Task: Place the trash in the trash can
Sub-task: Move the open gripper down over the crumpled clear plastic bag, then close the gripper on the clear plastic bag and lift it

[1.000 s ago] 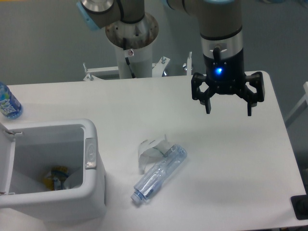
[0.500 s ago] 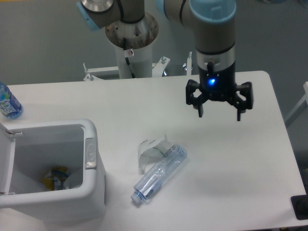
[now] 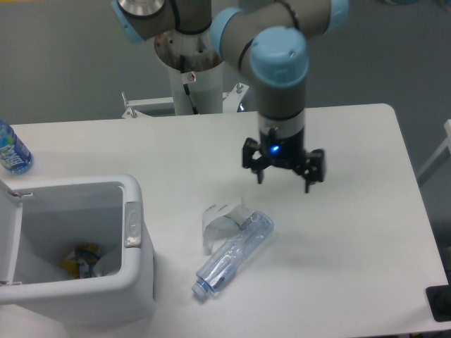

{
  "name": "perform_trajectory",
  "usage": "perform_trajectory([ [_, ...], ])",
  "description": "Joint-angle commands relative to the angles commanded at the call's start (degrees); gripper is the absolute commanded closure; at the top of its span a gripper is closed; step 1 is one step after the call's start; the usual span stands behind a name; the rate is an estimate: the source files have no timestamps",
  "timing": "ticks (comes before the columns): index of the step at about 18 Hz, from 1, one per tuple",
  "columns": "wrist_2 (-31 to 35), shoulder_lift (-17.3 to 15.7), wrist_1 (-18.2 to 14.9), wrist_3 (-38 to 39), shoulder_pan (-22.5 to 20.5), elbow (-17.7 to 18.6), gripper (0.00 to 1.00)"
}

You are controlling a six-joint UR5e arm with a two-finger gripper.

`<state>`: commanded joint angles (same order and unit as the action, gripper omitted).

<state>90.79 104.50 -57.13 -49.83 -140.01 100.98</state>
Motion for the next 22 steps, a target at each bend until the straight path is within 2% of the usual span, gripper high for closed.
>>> perform_trajectory([
  [5,0.0,4.57,0.96,0.17,3.34,2.38,0.0],
  [10,0.26,6.77,3.78,0.17,4.13,2.82,0.01],
  [12,0.18,6.42,3.69,0.17,4.13,2.65,0.41],
  [15,0.17,6.25,3.61,0.17,4.05,2.21,0.85],
  [16,0.17,6.25,3.52,0.17,3.96,2.03,0.96],
  [19,0.09,5.81,3.43,0.26,3.87,2.03,0.98],
  [22,-0.09,3.71,3.17,0.0,3.61,1.86,1.0],
])
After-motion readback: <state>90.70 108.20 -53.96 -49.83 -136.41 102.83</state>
